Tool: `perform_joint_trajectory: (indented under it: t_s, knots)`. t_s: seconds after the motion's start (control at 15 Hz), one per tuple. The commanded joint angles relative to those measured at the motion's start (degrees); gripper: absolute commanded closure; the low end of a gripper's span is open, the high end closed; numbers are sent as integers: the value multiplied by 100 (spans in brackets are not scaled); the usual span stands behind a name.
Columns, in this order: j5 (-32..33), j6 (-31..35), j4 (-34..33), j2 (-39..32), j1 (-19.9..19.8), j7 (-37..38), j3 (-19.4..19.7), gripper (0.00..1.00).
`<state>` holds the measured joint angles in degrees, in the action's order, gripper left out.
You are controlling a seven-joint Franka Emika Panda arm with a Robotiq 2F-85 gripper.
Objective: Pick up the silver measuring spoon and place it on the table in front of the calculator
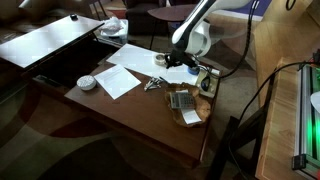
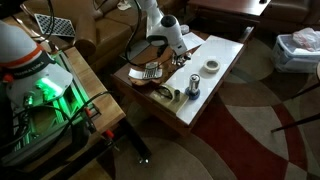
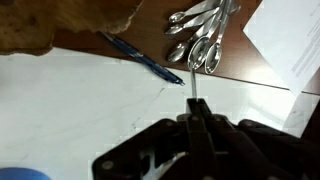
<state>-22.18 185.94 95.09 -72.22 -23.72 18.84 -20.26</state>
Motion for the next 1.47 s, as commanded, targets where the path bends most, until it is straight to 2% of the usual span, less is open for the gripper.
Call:
perform_joint_trajectory:
  t_s: [0.0,0.27,0.47,0.6,0.87,0.93,1.13,1.27,1.4]
  knots:
    - [40,-892,1150,920,-467,-282,-39,99]
    - [-34,-2170,2046,1806,-945,-1007,-7,99]
    - [-148,-3210,2539,2402,-1364,-1882,-92,99]
    - [-221,-3903,2715,2709,-1468,-2492,-49,99]
    - [-171,-5381,2692,2955,-1064,-3136,346,99]
    - [-434,-5046,2560,2874,-952,-3093,470,98]
    - [-424,-5380,2593,2944,-764,-3219,593,98]
    - [-281,-6345,2380,2773,-822,-3597,547,99]
    - [-234,-6981,2223,2606,-579,-3901,736,99]
